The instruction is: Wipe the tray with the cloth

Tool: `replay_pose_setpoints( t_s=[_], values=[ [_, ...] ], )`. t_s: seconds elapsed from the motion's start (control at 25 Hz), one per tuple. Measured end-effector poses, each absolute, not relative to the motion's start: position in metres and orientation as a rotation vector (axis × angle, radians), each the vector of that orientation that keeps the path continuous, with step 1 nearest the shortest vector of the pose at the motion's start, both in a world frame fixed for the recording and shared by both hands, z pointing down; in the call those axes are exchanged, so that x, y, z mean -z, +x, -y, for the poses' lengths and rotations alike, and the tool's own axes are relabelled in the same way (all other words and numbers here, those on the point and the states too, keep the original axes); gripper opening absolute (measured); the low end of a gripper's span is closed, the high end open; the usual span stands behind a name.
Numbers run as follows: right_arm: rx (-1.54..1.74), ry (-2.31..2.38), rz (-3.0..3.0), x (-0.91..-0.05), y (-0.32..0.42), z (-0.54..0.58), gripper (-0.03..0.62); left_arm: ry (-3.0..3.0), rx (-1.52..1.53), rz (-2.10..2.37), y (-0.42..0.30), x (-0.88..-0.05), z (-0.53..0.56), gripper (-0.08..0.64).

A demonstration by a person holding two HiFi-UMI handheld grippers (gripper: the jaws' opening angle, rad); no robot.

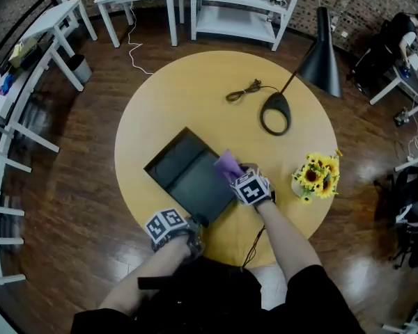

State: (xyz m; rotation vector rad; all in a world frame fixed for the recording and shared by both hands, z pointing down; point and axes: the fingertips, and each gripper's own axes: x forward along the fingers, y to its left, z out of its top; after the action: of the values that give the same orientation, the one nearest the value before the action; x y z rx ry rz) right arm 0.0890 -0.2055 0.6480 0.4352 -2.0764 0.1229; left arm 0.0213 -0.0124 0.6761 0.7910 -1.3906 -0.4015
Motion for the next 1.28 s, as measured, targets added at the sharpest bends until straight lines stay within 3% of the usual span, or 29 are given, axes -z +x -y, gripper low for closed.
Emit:
replay_pose_setpoints(
  t_s=[0.2, 0.52, 0.68, 0.84, 1.16, 1.28],
  values=[
    [-0.093, 0.427, 2.086, -0.644, 0.085, 0.206, 0.121, 0.977, 0.364, 1.384, 0.007, -0.637, 0.017, 0.185],
    [-0.146, 0.526, 2.08, -0.636, 0.077, 0.202, 0.121, 1.394, -0.102, 1.585, -0.142, -0.588, 0.068, 0.187],
    [-0.245, 0.689, 2.058, -0.632, 0.084, 0.207, 0.12, 1.676, -0.383, 1.521, -0.175, -0.589, 0.129, 0.206],
    [-0.427, 0.938, 2.02, -0.625, 0.101, 0.211, 0.12, 1.866, -0.575, 1.371, -0.18, -0.611, 0.158, 0.221],
    [-0.924, 1.288, 1.898, -0.623, 0.162, 0.191, 0.123, 1.978, -0.662, 1.133, -0.13, -0.634, 0.178, 0.221],
    [-0.996, 1.274, 1.794, -0.654, 0.159, 0.171, 0.166, 1.942, -0.608, 1.111, -0.119, -0.644, 0.175, 0.218]
  ],
)
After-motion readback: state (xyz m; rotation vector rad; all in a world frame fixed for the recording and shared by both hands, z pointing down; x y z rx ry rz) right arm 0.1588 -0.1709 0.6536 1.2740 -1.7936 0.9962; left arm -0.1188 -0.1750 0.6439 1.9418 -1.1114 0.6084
